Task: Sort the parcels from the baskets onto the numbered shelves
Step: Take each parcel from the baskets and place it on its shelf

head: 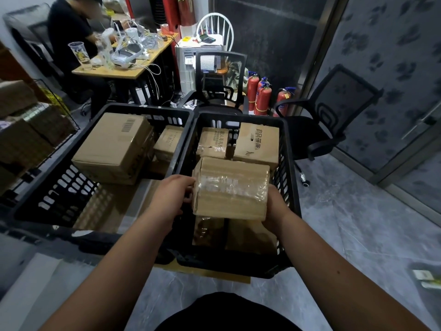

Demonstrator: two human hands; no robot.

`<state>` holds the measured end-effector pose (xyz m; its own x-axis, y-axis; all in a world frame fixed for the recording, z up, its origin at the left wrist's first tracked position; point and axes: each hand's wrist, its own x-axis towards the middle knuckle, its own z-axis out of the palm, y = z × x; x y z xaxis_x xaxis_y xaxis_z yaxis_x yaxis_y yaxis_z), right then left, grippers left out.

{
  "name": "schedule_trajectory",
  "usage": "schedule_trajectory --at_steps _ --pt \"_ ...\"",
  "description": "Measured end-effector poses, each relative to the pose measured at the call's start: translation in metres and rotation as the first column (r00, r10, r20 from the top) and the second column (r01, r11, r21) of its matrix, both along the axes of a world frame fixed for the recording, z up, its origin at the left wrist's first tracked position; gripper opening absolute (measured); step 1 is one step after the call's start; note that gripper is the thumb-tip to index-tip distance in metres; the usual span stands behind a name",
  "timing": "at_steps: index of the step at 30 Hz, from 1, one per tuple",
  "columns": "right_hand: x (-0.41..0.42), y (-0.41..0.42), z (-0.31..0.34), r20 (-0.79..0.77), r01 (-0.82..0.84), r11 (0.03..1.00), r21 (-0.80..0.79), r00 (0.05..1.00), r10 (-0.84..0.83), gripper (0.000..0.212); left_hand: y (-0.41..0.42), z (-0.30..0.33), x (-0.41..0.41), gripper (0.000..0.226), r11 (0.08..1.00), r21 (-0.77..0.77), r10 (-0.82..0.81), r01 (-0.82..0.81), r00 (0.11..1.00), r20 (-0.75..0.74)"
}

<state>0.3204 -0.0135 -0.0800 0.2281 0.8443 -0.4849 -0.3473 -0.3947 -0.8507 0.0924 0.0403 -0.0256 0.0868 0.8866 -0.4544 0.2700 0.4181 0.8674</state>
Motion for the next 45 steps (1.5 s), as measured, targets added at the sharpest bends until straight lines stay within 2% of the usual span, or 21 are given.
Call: schedule_trajectory --at_steps 8,11,15,19,23,28,33,35,38,40,43,45 --pt "-0.015 0.001 0.006 -0.049 0.011 0.998 0.069 0.999 -0.008 0.038 -0.005 -0.004 -0.014 0.017 0.994 0.087 0.062 -0.066 0.997 0.047" --pt "-0.016 0.004 0.010 -0.040 0.030 0.995 0.090 0.999 -0.027 0.031 -0.006 -0.007 -0.016 0.017 0.990 0.099 0.096 -0.104 0.992 0.081" --pt "-0.016 0.008 0.018 -0.004 0.019 0.995 0.101 1.000 -0.018 0.027 -0.008 -0.006 -0.019 0.026 0.994 0.065 0.074 -0.083 0.988 0.133" --pt "-0.018 0.007 0.018 0.006 0.013 0.992 0.126 1.000 -0.013 0.030 -0.008 -0.008 -0.015 0.022 0.993 0.047 0.092 -0.106 0.969 0.228" --pt "-0.017 0.005 0.018 -0.001 0.017 0.991 0.136 1.000 -0.017 0.035 -0.007 -0.014 -0.010 0.028 0.992 0.068 0.082 -0.106 0.954 0.289" --pt "-0.015 0.006 0.022 0.012 0.067 0.990 0.127 0.998 -0.069 0.032 -0.003 -0.017 -0.002 0.039 0.990 0.116 0.038 -0.082 0.940 0.340" --pt "-0.011 0.005 0.017 -0.079 0.034 0.992 0.121 0.997 -0.024 0.025 0.001 -0.024 0.005 0.046 0.988 0.100 0.066 -0.118 0.909 0.412" --pt "-0.010 0.003 0.016 -0.100 -0.030 0.989 0.146 0.994 0.045 0.037 0.003 -0.026 0.008 0.046 0.988 0.107 0.054 -0.110 0.902 0.427" --pt "-0.005 0.001 0.012 0.031 -0.113 0.973 0.199 0.994 0.109 0.065 0.010 -0.028 0.012 0.047 0.989 0.096 0.063 -0.111 0.909 0.412" --pt "-0.001 0.002 0.011 0.061 -0.123 0.965 0.230 0.992 0.112 0.076 0.017 -0.028 0.014 0.054 0.995 0.074 0.041 -0.074 0.926 0.376" --pt "0.006 0.003 0.011 0.045 -0.114 0.962 0.246 0.993 0.107 0.075 0.027 -0.024 0.013 0.073 0.991 -0.004 -0.124 0.131 0.947 0.296" --pt "0.010 0.003 0.013 0.022 -0.111 0.962 0.250 0.994 0.109 0.073 0.034 -0.023 0.014 0.069 0.968 -0.054 -0.217 0.247 0.921 0.324"
